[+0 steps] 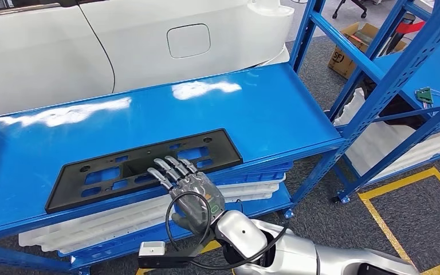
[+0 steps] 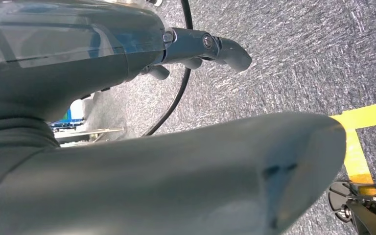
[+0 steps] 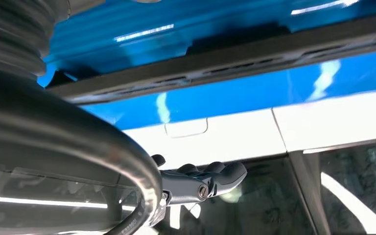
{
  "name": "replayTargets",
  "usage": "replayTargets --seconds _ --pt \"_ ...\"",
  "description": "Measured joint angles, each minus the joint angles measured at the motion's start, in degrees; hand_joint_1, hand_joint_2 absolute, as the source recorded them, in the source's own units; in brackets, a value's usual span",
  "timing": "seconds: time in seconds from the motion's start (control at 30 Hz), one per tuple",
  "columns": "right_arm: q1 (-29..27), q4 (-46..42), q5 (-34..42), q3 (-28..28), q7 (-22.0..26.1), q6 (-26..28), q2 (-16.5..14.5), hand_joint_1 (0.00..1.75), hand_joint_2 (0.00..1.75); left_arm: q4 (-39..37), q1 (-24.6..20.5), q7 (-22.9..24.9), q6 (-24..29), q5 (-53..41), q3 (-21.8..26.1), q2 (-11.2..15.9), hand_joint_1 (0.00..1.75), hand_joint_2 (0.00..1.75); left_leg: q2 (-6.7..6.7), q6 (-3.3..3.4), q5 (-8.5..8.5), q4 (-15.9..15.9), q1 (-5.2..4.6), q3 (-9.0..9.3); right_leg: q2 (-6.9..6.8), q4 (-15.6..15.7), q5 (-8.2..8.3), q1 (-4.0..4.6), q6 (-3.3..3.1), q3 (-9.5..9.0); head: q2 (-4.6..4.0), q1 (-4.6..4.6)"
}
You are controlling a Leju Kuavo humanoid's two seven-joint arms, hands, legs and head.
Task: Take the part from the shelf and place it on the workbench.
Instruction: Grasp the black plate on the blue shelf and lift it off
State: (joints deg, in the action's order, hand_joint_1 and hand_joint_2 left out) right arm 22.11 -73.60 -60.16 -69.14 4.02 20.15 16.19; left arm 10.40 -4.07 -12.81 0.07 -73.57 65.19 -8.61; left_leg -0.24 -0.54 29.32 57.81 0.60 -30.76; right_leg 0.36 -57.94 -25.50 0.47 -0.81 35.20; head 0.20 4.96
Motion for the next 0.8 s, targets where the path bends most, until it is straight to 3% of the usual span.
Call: replayTargets --seconds 0.8 --pt "6.9 14.5 -15.1 -1.9 -8.0 -0.7 -2.0 0.0 1.75 0.0 0.0 0.0 -1.3 -1.4 -0.9 0.0 0.0 0.0 0.0 0.0 -0.01 0.0 0.0 0.0 0.0 0.0 0.0 0.0 0.0 0.0 0.0 0.0"
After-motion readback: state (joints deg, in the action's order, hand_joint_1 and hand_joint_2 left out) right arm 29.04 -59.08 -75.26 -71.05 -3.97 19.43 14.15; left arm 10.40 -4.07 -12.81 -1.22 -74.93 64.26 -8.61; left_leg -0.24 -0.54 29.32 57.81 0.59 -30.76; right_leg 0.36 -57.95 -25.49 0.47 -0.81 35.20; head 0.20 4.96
